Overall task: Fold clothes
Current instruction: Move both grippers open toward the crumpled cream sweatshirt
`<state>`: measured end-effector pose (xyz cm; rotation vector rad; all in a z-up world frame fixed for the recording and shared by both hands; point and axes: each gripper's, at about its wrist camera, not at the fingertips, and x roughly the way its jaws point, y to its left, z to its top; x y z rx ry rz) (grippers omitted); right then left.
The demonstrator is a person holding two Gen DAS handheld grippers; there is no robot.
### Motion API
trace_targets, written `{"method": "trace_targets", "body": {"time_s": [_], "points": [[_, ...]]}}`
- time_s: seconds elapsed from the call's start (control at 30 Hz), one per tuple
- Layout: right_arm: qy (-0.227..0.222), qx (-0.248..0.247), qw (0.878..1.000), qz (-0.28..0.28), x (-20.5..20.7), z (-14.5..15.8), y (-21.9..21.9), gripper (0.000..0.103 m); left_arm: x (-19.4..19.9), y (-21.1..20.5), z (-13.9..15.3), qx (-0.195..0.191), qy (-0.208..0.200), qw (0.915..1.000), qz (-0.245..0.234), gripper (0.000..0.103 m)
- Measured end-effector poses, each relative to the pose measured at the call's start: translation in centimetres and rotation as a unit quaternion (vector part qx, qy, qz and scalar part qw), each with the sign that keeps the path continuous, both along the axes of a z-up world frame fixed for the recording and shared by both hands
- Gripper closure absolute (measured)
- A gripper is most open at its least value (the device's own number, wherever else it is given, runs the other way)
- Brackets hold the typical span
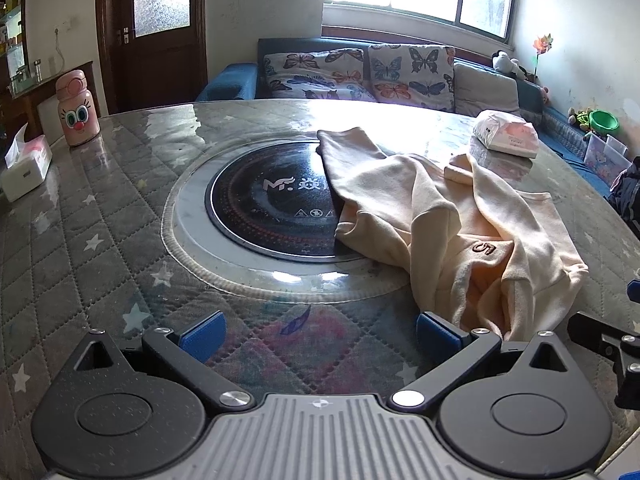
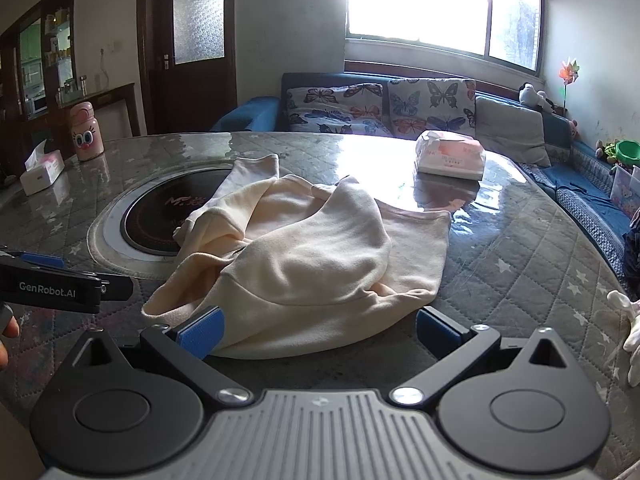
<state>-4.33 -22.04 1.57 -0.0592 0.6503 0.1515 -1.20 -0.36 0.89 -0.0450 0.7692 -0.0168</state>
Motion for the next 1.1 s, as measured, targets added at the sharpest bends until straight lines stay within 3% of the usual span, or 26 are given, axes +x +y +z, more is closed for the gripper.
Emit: {"method": "trace_targets", "body": {"time_s": [0.87,1.1], "points": [[0.01,0.01,1.0,0.005,2.3,-0.1,-0.1,0.0,3.2,-1.4,0.6,0.005,0.001,0.9998,-0.018,0.0],[0.004,0.005,1.0,0.007,3.1,0.3,-0.3,0.001,4.5,-1.8,1.7,0.004,-0.016,0.9995,-0.026,0.0]]}}
